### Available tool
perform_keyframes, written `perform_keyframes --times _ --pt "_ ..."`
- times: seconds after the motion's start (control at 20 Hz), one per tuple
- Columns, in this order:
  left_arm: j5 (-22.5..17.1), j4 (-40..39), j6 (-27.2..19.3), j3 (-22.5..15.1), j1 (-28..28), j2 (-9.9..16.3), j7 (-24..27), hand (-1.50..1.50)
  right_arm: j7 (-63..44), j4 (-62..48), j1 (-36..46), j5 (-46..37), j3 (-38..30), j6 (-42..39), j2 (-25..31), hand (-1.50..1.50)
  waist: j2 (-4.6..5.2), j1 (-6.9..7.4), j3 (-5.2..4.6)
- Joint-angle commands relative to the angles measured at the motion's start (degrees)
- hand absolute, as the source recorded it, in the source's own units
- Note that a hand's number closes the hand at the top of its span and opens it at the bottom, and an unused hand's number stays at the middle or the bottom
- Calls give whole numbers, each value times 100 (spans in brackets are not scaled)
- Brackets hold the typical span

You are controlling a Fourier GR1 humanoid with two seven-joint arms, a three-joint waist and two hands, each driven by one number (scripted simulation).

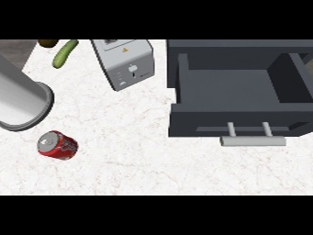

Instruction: Pick up the can, place it into the drawer and close the drawer

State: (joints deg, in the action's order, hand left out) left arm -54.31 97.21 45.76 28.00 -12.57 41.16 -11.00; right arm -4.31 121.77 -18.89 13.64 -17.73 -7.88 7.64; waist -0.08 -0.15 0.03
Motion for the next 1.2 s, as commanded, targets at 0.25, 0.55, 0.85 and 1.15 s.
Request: perform_keyframes --times 0.25,0.55,0.85,1.15 --pt "-1440 -302 -612 -228 328 477 -1148 -150 15 194 -546 855 -741 -672 183 -150 -2 -46 2" --pt "-535 -163 -897 -712 656 -421 -1181 -150 406 0 -822 874 -967 -1168 50 -150 4 -60 -1" --pt "-190 133 -1126 -803 708 -809 -1424 -150 -17 -19 -349 887 -1189 -971 78 -150 4 2 -2" --pt "795 -673 -1153 -1119 1403 -1297 -1140 -150 32 -77 -418 784 -1301 -1284 38 -150 11 -29 -3"
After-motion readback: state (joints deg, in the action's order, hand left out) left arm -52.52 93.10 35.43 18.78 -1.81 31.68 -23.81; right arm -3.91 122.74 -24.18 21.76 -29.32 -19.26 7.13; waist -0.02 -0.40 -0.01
